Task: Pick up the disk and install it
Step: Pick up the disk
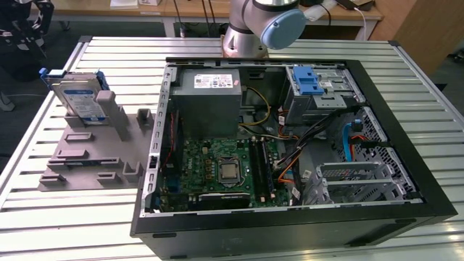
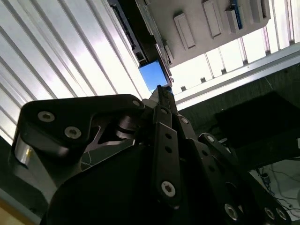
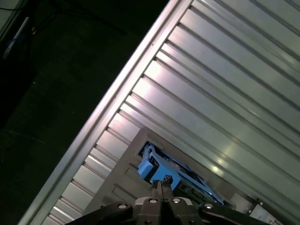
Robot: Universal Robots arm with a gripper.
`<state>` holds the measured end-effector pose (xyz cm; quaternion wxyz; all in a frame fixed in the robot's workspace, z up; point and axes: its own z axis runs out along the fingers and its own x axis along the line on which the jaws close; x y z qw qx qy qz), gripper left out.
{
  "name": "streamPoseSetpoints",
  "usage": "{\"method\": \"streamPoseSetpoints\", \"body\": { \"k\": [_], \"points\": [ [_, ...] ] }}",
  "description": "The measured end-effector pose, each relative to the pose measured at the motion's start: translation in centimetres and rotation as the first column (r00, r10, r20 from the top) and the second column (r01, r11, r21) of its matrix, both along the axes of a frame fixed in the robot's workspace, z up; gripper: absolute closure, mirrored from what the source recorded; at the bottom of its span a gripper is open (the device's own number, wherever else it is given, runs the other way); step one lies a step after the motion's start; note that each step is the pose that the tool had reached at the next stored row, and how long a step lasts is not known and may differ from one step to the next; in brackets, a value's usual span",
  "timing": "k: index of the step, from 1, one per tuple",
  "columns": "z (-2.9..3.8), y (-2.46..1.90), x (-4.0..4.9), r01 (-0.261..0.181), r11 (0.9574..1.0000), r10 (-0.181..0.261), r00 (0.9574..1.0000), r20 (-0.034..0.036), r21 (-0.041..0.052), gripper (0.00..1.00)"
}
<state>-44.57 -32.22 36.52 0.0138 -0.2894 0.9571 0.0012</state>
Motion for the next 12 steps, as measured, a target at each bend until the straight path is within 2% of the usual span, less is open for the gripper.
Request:
{"method": "streamPoseSetpoints", "body": {
  "k": [6,12],
  "points": [
    [-0.02,-0.01,0.0,-0.067,0.9978,0.067,0.9978,-0.0001,-0.0001,0.89],
    [-0.03,-0.03,0.0,-0.14,0.9902,0.14,0.9902,0.0,0.0,0.89]
  ]
}}
